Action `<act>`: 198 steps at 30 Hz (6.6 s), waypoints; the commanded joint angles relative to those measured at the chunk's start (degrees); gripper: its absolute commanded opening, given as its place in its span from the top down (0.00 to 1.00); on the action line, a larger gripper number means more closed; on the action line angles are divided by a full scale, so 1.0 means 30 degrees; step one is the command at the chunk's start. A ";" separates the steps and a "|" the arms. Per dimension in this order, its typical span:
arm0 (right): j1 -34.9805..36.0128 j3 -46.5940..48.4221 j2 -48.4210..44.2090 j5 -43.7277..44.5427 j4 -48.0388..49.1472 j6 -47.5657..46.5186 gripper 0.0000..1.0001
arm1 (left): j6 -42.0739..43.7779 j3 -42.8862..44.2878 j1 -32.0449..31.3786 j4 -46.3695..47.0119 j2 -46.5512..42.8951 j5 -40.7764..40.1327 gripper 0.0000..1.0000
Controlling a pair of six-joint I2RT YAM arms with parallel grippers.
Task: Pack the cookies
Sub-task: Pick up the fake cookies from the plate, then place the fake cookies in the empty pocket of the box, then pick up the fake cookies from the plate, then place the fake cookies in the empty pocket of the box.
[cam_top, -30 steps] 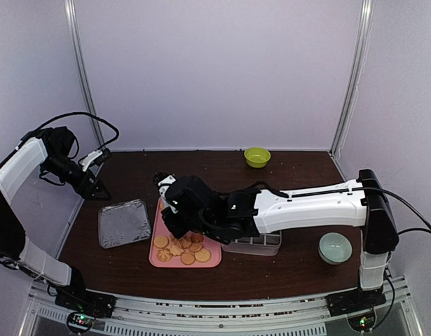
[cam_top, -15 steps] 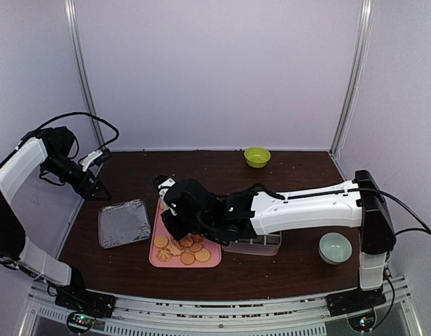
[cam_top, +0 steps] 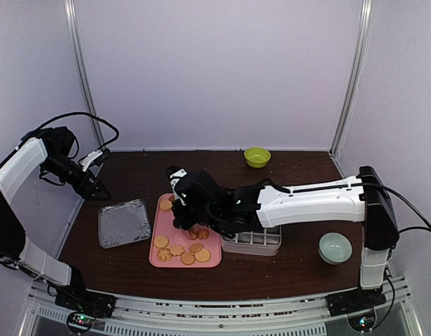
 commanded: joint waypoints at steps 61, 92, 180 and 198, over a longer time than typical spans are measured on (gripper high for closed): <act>-0.3421 -0.8585 -0.9660 -0.0150 0.0639 0.1822 1.00 | 0.0117 0.0443 0.0175 -0.0126 -0.0195 0.0423 0.15; -0.3413 -0.9488 -1.0022 -0.0709 0.1422 0.2341 0.95 | 0.0099 0.0410 0.0162 -0.0134 -0.0325 0.0433 0.15; -0.0032 -0.2849 -0.3605 0.0108 0.1505 0.1133 0.95 | 0.0255 0.0377 0.0149 -0.0180 -0.0369 0.0402 0.15; -0.2312 -0.9313 -1.2000 0.1495 -0.1357 0.1291 0.95 | 0.0255 0.0471 0.0156 -0.0115 -0.0142 0.0684 0.15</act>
